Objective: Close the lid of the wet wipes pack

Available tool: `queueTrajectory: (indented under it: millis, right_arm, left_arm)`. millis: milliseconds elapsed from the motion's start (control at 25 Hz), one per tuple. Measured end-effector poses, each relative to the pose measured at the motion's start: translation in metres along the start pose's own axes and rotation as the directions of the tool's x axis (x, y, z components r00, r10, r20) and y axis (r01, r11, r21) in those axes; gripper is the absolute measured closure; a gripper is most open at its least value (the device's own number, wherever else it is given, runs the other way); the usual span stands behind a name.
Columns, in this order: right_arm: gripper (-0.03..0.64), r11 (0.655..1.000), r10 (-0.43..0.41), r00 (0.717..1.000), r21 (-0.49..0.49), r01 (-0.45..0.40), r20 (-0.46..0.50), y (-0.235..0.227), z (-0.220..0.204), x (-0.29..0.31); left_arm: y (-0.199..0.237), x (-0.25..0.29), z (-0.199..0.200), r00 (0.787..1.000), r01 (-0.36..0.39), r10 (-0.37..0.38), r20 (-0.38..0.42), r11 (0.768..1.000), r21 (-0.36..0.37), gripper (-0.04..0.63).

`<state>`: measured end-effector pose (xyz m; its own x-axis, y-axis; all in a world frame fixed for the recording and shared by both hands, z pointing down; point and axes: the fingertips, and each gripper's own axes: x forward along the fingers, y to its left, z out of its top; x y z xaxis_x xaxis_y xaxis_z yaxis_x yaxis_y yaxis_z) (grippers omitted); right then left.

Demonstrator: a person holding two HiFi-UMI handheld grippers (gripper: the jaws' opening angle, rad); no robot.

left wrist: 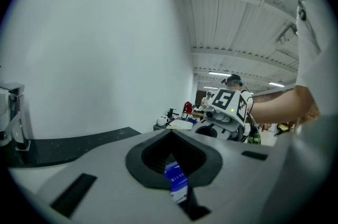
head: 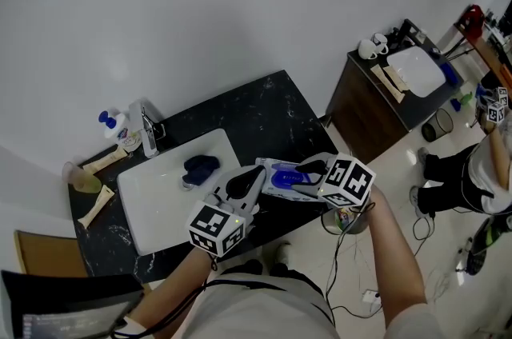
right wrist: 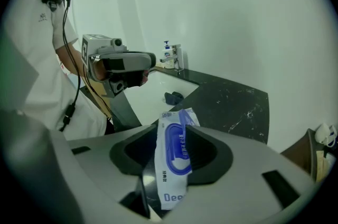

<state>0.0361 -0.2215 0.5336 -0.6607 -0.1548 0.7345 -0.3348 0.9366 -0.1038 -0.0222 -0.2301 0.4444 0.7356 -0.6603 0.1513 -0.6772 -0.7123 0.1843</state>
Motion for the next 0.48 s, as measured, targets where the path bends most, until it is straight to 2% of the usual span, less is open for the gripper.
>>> queueTrajectory:
  millis: [280,480]
  right_arm:
    - [0.449,0.995,0.086,0.996,0.051,-0.084,-0.027,0.015,-0.011,0.008]
    - [0.448,0.997,0.071,0.994,0.044,-0.067,-0.086,0.014,-0.025,0.024]
  left_arm:
    - [-0.001,-0.001,0.0,1.0,-0.002,0.002,-0.003,1.0,0.001,0.598]
    - [0.001,-0.004,-0.001,1.0,-0.011,0.011,-0.002,1.0,0.003,0.598]
